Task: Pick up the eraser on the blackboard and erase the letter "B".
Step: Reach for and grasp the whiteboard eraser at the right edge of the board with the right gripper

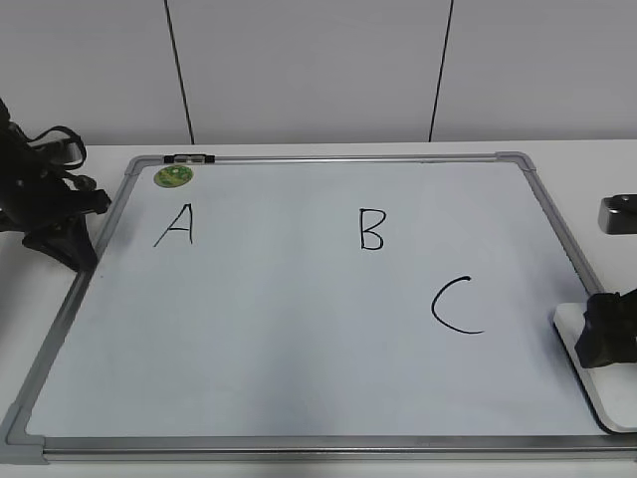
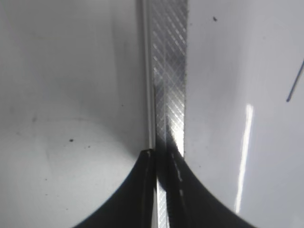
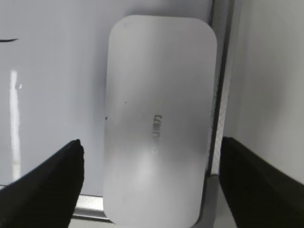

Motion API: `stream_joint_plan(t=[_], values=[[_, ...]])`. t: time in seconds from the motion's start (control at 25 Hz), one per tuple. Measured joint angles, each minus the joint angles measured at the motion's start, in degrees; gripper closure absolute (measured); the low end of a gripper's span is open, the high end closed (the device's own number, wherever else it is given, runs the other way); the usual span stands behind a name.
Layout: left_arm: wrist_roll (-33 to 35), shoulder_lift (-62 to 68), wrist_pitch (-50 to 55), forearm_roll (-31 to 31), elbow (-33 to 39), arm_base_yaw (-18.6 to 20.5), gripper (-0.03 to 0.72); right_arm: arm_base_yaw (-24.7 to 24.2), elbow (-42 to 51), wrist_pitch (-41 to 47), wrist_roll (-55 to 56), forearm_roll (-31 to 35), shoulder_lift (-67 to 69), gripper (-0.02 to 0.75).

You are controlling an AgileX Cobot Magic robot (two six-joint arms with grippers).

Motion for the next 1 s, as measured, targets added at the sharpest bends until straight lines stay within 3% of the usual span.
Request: stream_joint_plan(t=[0.72, 1.0], values=[[0.00, 0.00, 0.00, 0.00, 0.00, 0.00, 0.654, 0.00, -0.86, -1.72, -0.10, -0.69, 6.30, 0.090], [0.00, 0.00, 0.00, 0.00, 0.00, 0.00, 0.653, 0.00, -1.60, -1.46, -0.10, -0.12, 6.94, 0.185]])
